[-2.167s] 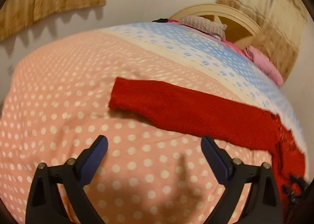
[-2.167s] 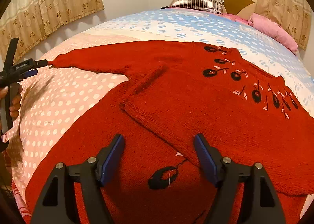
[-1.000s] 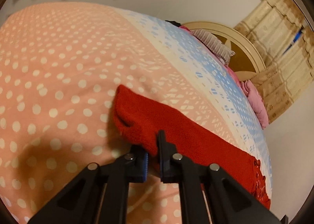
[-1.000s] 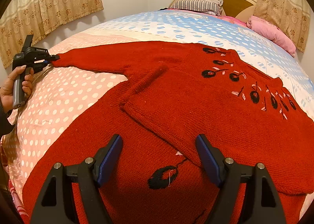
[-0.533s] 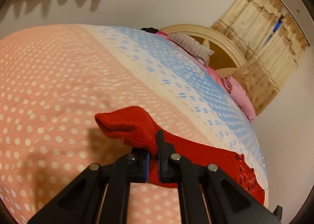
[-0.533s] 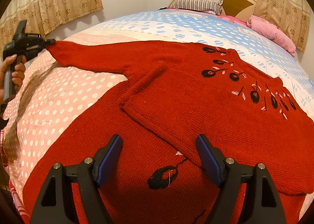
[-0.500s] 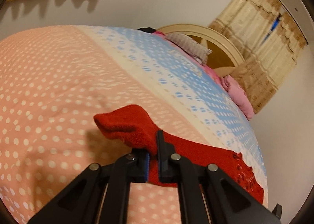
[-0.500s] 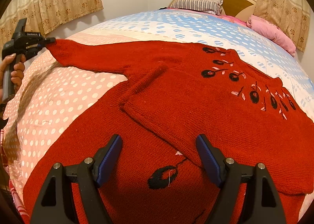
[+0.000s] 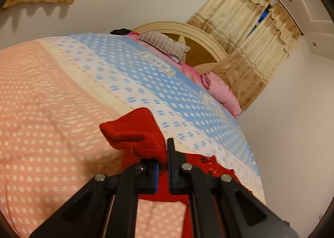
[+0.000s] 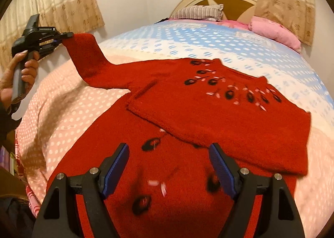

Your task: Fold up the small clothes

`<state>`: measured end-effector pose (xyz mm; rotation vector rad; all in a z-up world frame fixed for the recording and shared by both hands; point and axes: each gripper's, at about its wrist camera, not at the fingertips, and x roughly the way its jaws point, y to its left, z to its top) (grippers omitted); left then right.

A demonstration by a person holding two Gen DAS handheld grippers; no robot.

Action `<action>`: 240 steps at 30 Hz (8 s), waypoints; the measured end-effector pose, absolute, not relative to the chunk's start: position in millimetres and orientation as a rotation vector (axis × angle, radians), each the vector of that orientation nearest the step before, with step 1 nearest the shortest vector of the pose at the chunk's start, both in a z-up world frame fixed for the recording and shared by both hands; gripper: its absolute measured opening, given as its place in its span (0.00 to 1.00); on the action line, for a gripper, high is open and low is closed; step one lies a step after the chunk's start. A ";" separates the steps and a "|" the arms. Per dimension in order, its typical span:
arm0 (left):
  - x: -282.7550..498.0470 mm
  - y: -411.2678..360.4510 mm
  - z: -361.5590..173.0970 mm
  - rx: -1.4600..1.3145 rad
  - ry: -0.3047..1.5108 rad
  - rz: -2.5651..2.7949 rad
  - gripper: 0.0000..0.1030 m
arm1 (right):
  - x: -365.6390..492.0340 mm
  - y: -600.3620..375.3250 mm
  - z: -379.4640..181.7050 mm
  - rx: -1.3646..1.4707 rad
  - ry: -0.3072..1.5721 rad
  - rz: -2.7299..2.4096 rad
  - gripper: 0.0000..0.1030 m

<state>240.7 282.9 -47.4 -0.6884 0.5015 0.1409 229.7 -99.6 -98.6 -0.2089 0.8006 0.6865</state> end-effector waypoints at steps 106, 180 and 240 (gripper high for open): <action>301.3 117.5 -167.6 -0.189 0.900 0.111 1.00 | 383.8 -182.7 -131.5 -0.091 0.962 0.324 0.28; 339.9 156.7 -167.6 -0.078 0.922 0.332 1.00 | 333.1 -130.9 -108.2 -0.097 0.884 0.452 0.55; 140.7 114.2 -133.5 -0.150 0.840 -0.102 0.99 | 153.3 -195.5 -134.3 -0.094 0.929 0.410 0.68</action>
